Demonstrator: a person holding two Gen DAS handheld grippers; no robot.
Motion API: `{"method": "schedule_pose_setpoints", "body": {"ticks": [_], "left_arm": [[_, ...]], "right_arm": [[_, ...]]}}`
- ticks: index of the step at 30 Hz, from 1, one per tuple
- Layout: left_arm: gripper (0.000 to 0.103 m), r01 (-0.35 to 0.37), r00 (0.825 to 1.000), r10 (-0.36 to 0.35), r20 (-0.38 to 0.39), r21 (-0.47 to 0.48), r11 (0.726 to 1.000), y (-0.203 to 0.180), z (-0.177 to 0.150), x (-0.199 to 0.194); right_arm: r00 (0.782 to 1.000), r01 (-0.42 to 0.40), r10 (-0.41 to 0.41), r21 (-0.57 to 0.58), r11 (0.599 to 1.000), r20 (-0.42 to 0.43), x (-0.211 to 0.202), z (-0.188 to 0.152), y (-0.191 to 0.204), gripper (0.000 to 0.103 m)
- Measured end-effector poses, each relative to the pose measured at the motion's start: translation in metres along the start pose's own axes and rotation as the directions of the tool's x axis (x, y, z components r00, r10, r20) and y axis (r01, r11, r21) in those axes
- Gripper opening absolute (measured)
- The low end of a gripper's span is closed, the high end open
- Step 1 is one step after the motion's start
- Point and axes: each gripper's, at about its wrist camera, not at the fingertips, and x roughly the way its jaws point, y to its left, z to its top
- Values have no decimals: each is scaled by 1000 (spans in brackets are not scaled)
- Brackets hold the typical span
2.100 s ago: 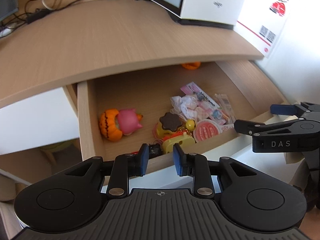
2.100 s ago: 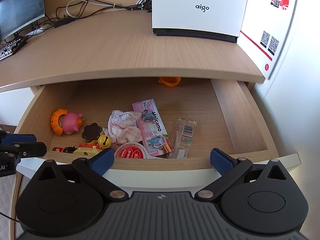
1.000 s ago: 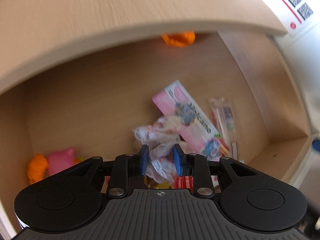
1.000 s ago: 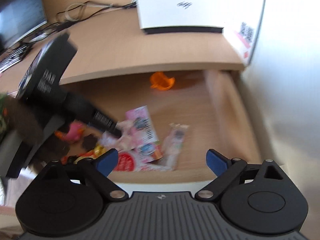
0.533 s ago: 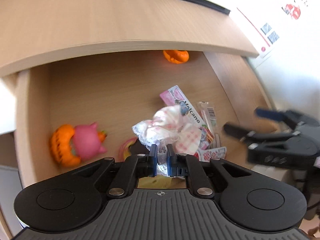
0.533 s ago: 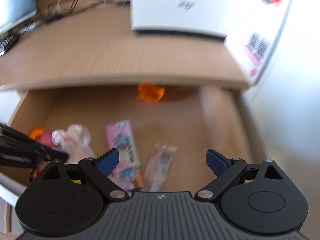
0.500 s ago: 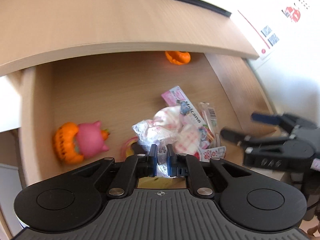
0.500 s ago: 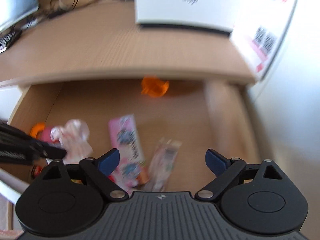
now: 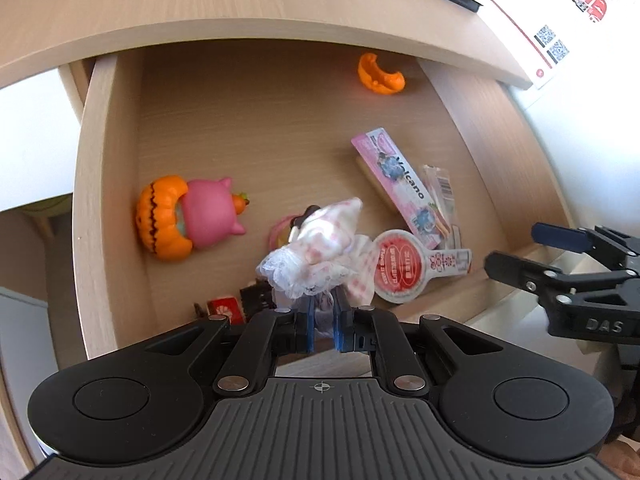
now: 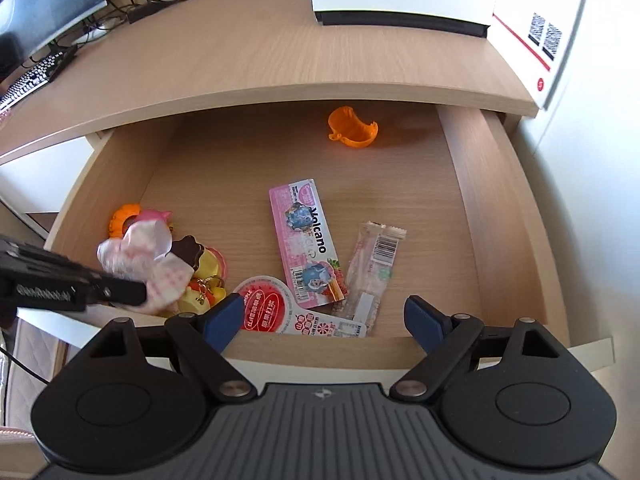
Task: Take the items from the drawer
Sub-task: 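Lift the tissue with the left gripper while the right gripper grasps the orange cup toy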
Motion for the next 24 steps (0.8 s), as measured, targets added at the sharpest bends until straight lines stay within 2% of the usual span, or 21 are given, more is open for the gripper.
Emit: {"method": "schedule_pose_setpoints", "body": {"ticks": [5, 7, 9, 12, 15, 18, 24], "left_arm": [[11, 3, 1000, -3, -5, 18, 1000, 1, -7, -8], [10, 5, 1000, -5, -6, 15, 1000, -1, -7, -5], [10, 15, 1000, -15, -13, 6, 1000, 2, -5, -5], [10, 20, 999, -20, -26, 8, 1000, 2, -2, -5], [10, 22, 999, -21, -40, 18, 1000, 2, 0, -5], [10, 39, 998, -38, -49, 19, 999, 4, 3, -6], [11, 46, 997, -46, 59, 6, 999, 14, 31, -26]], "right_arm": [[999, -29, 26, -104, 994, -36, -6, 1, 2, 88], [998, -46, 41, -103, 994, -53, -10, 6, 1, 83], [1000, 5, -2, -127, 992, 26, -14, 19, 3, 82], [990, 92, -72, -158, 983, 125, -10, 45, 6, 82], [985, 116, -91, -172, 978, 146, 13, 75, 5, 82], [988, 127, -108, -170, 977, 114, 47, 100, 2, 82], [985, 163, -153, -124, 979, 82, 114, 119, -9, 83]]}}
